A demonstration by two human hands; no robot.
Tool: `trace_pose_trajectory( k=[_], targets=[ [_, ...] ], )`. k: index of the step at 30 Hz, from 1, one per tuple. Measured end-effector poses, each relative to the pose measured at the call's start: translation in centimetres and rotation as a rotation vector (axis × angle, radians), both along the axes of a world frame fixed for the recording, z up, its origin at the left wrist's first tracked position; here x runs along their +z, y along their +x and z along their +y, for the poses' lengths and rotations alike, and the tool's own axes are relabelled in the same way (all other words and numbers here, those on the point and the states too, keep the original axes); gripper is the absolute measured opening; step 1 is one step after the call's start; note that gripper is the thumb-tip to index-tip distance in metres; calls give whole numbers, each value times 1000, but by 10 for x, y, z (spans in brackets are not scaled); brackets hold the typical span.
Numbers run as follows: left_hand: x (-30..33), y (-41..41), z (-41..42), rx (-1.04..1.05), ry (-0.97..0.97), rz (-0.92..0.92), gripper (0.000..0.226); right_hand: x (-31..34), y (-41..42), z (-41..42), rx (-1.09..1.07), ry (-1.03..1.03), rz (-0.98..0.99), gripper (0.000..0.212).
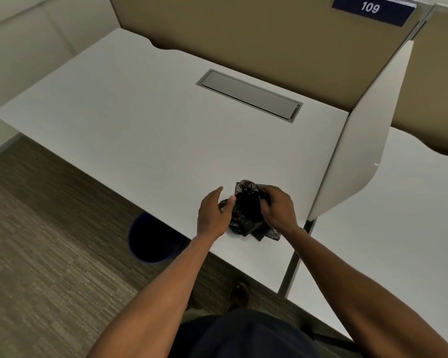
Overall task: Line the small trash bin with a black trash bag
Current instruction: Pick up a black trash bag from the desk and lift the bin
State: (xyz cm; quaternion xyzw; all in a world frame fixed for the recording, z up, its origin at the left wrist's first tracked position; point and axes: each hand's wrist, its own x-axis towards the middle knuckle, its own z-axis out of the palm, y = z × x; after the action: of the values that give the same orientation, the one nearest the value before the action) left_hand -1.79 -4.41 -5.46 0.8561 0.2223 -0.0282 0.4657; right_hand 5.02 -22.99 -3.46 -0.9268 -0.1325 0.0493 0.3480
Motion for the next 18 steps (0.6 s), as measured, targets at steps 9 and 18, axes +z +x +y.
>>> trace_pose_trajectory(
  k=[9, 18],
  targets=[
    [41, -27, 34, -156, -104, -113, 109, 66, 11, 3, 28, 530, 410, 24],
    [102, -46, 102, -240, -195, -49, 69, 112, 28, 43, 26, 865, 740, 29]
  ],
)
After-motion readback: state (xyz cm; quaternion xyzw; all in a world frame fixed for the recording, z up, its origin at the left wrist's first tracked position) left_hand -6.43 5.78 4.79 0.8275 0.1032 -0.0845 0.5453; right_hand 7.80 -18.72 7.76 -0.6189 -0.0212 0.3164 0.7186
